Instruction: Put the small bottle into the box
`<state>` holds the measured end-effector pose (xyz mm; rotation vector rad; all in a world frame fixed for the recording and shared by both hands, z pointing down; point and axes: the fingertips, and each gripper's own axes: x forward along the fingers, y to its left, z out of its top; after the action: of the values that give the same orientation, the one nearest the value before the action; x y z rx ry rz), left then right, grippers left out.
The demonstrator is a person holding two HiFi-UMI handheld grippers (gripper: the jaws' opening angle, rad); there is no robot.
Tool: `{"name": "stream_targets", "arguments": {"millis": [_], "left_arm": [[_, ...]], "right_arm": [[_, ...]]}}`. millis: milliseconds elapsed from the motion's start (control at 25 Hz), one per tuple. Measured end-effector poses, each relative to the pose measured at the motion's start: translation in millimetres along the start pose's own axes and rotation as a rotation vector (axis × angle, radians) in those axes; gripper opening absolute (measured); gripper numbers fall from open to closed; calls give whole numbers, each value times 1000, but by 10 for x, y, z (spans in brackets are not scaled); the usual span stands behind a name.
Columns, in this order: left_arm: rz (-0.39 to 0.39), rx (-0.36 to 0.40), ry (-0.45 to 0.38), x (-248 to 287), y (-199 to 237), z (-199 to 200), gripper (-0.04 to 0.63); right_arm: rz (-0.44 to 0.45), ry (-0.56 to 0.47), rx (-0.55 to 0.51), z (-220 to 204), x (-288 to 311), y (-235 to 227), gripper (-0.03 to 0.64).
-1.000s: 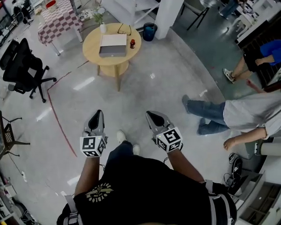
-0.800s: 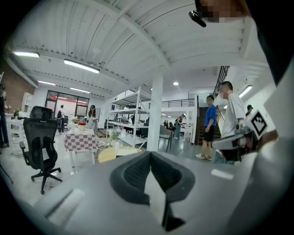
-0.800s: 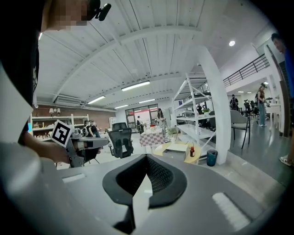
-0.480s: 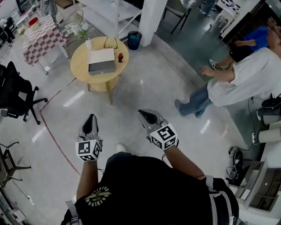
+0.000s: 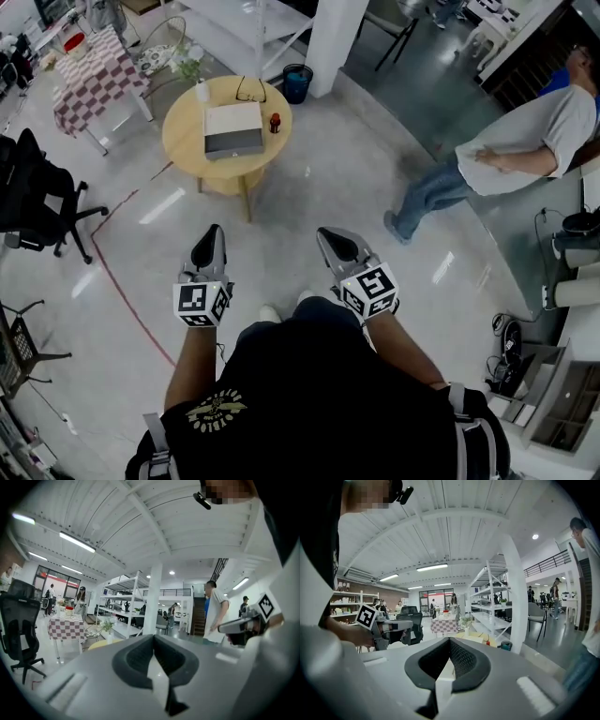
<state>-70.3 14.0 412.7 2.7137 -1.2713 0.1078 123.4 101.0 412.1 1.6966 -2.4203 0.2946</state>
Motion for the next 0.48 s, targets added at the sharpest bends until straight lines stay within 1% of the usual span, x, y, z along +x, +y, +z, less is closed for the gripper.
{"name": "stream_targets", "arguments": {"millis": [160,360,480], "left_arm": [[11,-12,42,-38,70,-155,0],[99,-25,36,-190,520,-153,0],[128,-20,40,-231,624,-127,0]], "right_arm": [[-11,16,29,-25,85,-99,8],[24,26,38,37,415,-37,8],[47,19,40,94,518,-24,8]]}}
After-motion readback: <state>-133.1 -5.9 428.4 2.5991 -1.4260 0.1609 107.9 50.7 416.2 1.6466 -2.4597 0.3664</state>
